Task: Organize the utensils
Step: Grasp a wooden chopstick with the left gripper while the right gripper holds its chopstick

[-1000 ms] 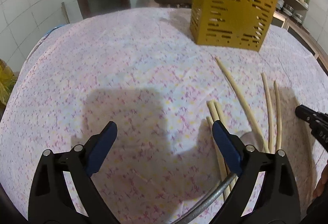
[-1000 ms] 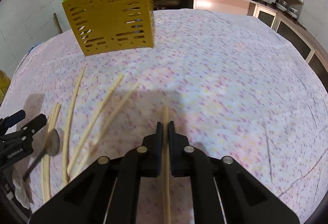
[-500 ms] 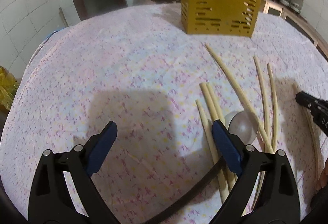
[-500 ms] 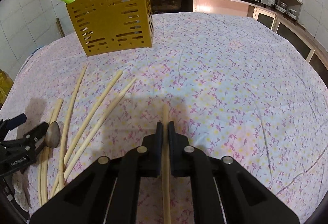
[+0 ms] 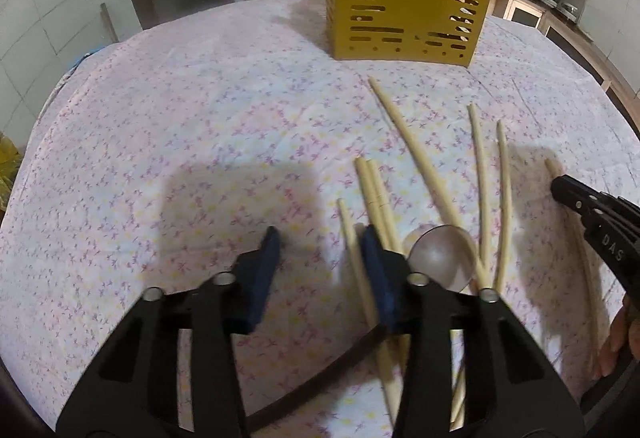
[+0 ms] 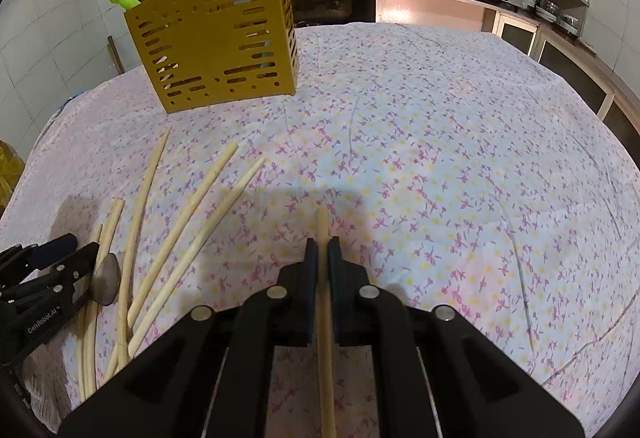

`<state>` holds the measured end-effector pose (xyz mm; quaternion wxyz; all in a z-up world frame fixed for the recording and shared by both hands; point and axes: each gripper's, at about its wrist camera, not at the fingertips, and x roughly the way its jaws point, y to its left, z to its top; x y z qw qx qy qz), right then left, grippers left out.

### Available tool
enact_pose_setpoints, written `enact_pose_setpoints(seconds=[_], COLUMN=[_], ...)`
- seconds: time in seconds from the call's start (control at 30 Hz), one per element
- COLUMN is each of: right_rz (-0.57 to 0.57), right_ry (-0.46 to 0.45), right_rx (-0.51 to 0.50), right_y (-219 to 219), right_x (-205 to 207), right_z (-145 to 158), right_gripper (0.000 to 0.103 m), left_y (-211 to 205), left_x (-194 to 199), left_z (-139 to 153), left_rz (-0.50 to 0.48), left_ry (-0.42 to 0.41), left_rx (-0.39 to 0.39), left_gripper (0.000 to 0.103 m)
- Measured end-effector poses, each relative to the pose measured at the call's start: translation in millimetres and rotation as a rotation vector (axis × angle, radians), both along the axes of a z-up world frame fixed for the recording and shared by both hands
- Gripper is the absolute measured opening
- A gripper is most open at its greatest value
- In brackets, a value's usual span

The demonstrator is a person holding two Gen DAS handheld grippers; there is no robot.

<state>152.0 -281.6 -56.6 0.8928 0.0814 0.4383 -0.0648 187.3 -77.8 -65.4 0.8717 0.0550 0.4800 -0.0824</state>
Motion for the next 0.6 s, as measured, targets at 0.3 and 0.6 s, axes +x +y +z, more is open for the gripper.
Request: enact_pose_setpoints(seconds=[0.3, 0.6], right_rz=[-0.009, -0.004], right_ry=[-0.046, -0.244], right_rx=[0.055, 0.089], right_y=[-5, -5], right_x=[-4, -28], right_z=[9, 56], right_gripper=[0.006, 0.006], left_y=[2, 16], left_x=[13, -16], left_z=[5, 64], left_rz=[0.017, 0.027], left_ry=[0.032, -0.192], left_rx=[-0.047, -0.097], left_gripper=[0.007, 0.006])
